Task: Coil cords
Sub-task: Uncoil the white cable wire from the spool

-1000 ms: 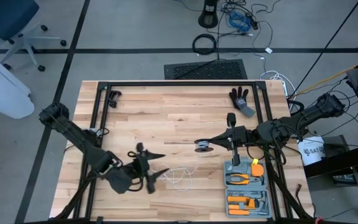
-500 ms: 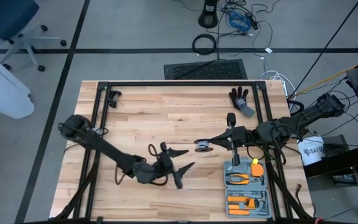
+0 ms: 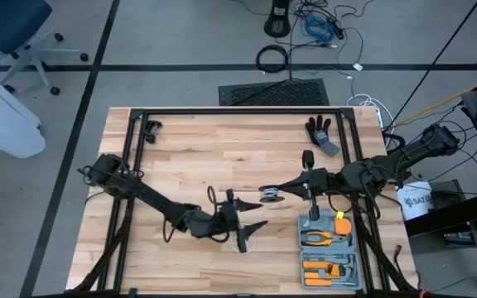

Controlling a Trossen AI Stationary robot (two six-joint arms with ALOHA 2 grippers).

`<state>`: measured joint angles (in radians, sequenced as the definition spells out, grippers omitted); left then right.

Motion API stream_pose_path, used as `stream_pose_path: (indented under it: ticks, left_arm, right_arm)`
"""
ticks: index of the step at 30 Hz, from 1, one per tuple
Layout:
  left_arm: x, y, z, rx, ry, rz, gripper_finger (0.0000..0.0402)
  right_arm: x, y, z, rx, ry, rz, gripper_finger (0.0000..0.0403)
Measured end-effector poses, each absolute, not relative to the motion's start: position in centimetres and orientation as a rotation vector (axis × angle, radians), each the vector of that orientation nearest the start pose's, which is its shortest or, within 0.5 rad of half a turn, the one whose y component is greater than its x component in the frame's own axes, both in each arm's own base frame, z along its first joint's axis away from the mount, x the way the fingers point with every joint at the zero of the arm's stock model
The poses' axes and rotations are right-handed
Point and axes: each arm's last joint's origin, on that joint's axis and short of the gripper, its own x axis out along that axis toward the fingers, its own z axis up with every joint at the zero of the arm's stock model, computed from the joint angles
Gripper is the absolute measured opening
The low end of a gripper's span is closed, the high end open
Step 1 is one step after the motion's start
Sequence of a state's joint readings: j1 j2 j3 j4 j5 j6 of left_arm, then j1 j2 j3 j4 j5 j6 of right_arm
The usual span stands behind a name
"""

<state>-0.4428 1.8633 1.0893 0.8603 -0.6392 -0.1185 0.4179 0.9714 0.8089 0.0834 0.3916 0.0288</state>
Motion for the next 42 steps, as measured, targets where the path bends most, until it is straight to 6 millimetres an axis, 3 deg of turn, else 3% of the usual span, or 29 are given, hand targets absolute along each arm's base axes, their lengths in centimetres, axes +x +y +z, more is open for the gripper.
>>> stream_pose_path:
  ticks: [4, 10, 20, 26, 32, 37, 42]
  left_arm:
    - [37.9, -14.4, 23.5, -0.205, -0.083, 0.121, 0.0217]
    - [38.0, -14.3, 23.4, -0.197, -0.067, 0.124, 0.0153]
    - [37.9, -14.4, 23.2, -0.127, -0.046, 0.169, 0.0011]
    - [36.8, -14.6, 24.1, -0.042, 0.039, 0.237, 0.001]
    - [32.6, -14.5, 28.6, 0.037, 0.135, 0.317, 0.0005]
    - [29.5, -14.1, 32.5, -0.001, 0.079, 0.297, 0.0005]
    - [29.1, -14.5, 32.9, -0.007, 0.073, 0.198, 0.0005]
  right_arm:
    - [20.3, 7.8, 33.4, -0.002, 0.073, 0.025, 0.0]
    - [20.3, 7.8, 33.4, -0.001, 0.073, 0.025, 0.0]
    - [20.3, 7.8, 33.3, 0.0, 0.079, 0.025, 0.0]
    - [20.2, 7.8, 33.1, 0.017, 0.102, 0.029, 0.0]
    - [20.1, 7.7, 32.1, 0.001, 0.195, 0.012, 0.0]
    - [20.2, 7.6, 31.1, -0.03, 0.273, -0.079, 0.0]
    - [21.1, 7.5, 30.7, -0.044, 0.267, -0.164, 0.0]
